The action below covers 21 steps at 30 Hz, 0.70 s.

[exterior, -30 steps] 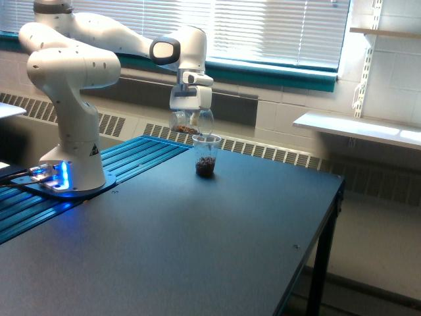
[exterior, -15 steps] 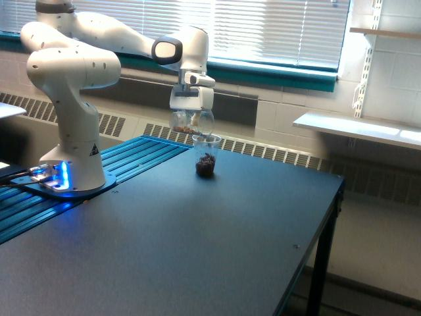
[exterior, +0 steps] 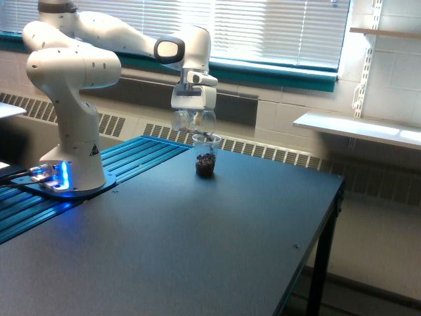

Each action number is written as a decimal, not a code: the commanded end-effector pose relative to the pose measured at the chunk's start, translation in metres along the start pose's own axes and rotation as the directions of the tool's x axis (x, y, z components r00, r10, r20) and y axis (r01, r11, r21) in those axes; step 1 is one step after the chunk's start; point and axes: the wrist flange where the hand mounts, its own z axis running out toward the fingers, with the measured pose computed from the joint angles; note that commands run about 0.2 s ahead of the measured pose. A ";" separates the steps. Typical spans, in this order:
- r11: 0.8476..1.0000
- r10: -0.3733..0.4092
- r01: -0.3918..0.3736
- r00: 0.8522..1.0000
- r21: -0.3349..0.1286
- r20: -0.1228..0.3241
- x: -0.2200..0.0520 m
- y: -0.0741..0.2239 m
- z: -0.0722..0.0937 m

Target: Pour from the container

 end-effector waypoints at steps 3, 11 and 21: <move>1.000 -0.021 0.021 1.000 -0.002 0.017 0.002 0.002 -0.002; 1.000 -0.024 0.024 1.000 0.006 0.018 0.004 0.001 -0.004; 0.999 -0.034 0.034 0.999 0.008 0.027 0.005 0.000 -0.004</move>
